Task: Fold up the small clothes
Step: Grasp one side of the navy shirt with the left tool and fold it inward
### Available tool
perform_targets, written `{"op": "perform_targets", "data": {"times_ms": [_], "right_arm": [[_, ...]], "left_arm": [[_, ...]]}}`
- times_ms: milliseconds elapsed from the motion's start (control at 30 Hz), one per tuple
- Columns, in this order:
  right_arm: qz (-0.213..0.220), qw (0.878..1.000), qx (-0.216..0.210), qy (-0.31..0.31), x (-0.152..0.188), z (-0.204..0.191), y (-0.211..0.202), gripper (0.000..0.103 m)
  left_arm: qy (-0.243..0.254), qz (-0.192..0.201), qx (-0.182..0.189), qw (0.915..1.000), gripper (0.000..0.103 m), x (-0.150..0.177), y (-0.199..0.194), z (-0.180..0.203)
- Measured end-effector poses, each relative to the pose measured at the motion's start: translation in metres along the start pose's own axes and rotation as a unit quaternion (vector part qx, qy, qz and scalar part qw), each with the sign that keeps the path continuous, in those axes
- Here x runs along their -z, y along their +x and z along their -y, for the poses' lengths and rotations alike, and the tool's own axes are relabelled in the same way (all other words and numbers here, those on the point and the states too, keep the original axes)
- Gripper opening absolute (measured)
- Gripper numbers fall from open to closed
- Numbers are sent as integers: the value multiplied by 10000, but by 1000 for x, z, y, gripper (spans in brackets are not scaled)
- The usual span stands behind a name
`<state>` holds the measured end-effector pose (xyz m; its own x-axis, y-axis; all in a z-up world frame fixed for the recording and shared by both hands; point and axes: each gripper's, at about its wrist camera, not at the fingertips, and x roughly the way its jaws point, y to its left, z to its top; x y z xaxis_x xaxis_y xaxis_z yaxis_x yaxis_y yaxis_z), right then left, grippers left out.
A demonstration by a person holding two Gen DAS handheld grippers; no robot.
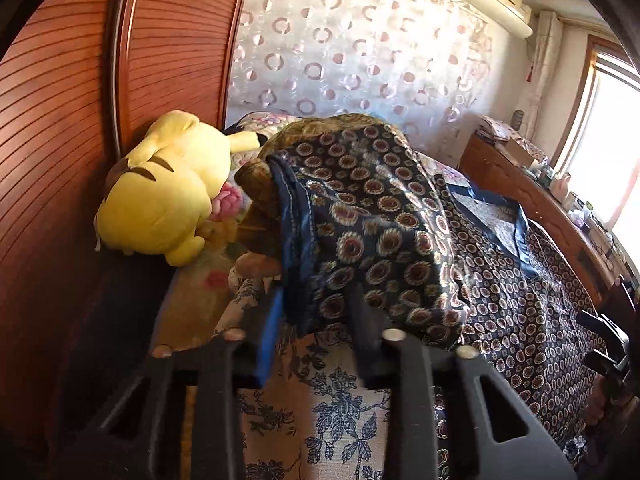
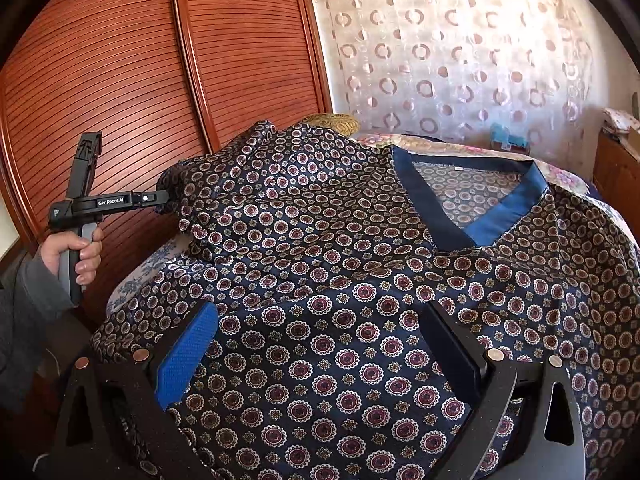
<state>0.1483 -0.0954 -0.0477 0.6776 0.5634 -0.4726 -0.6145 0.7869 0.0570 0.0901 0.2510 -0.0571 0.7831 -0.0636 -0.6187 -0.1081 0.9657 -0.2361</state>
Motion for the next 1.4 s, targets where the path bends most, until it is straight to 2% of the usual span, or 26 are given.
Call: {"op": "perform_targets", "data": {"times_ms": [67, 100, 233, 400, 567, 700, 833, 933, 1033, 1200, 1267, 1400], "right_arm": [[-15, 10000, 24, -6, 2, -1, 0, 101], [-21, 10000, 29, 1, 3, 0, 0, 101], [-22, 10000, 49, 66, 7, 3, 1, 101], [16, 9998, 102, 161, 9, 7, -5, 101], [100, 9994, 229, 237, 12, 15, -17, 101], [140, 9988, 333, 341, 15, 23, -25, 101], [190, 9981, 413, 407, 15, 30, -35, 101], [210, 9978, 457, 426, 16, 34, -42, 101], [226, 9976, 471, 446, 16, 38, -47, 101], [234, 9978, 428, 451, 14, 38, -48, 101], [226, 9981, 396, 414, 10, 37, -46, 101], [187, 9989, 343, 255, 1, 35, -38, 101]], "left_arm": [[28, 68, -52, 10000, 9, -1, -4, 1], [61, 93, -19, 9999, 7, -1, -7, 2], [211, 182, 68, 9996, 4, -8, -13, 9], [468, 247, 269, 9982, 3, -21, -17, 36], [1021, 190, 630, 9926, 3, -31, -11, 96], [1520, 1, 1028, 9830, 3, -35, -1, 152], [1961, -147, 1079, 9745, 3, -27, -2, 193], [2043, -176, 964, 9740, 4, -18, -8, 198], [2081, -147, 769, 9750, 22, -8, -19, 192], [2142, -165, 523, 9752, 68, 0, -22, 172], [2017, -264, 471, 9780, 78, 7, -18, 161], [1792, -599, 315, 9815, 79, 28, -3, 137]]}}
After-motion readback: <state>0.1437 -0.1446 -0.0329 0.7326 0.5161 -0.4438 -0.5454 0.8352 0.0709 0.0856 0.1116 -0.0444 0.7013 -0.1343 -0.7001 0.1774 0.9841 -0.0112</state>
